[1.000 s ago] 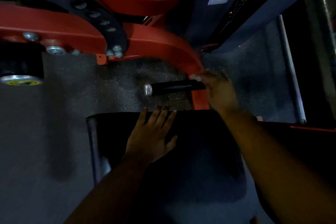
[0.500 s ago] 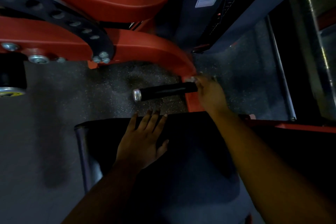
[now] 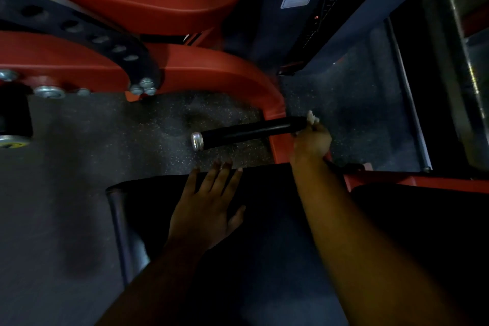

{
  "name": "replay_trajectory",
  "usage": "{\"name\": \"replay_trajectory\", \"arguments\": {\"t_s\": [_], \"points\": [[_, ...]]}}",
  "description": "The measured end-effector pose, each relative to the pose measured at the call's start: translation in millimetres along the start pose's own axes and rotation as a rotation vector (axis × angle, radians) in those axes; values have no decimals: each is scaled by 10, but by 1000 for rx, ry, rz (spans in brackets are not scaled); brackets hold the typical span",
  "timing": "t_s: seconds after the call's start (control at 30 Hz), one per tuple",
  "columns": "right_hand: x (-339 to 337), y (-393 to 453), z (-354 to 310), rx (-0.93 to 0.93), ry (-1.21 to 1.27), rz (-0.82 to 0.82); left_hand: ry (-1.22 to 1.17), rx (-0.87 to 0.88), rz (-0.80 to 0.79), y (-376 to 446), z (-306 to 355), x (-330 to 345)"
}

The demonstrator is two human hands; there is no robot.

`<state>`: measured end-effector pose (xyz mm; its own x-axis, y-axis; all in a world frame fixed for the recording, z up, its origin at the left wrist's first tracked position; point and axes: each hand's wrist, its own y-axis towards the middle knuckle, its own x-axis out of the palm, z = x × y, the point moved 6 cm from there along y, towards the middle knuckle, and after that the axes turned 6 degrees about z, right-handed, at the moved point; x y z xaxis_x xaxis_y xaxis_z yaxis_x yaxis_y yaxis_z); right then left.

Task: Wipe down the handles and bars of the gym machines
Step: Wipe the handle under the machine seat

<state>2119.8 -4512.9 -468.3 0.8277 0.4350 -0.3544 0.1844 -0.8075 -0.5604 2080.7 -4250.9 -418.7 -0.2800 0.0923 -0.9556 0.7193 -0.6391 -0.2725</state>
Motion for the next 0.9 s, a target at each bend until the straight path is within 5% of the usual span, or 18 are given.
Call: {"name": "replay_trajectory", "arguments": {"t_s": [0.23, 0.4, 0.7, 0.9], "points": [[77, -197, 171, 417, 367, -59, 0, -2, 15, -12, 8, -26], [38, -89, 160, 402, 217, -79, 2, 0, 10, -5, 12, -31], [221, -542, 282, 512, 613, -76, 1, 6, 29, -9, 17, -36], [154, 279, 592, 569, 243, 100, 4, 4, 16, -13, 18, -9]]}}
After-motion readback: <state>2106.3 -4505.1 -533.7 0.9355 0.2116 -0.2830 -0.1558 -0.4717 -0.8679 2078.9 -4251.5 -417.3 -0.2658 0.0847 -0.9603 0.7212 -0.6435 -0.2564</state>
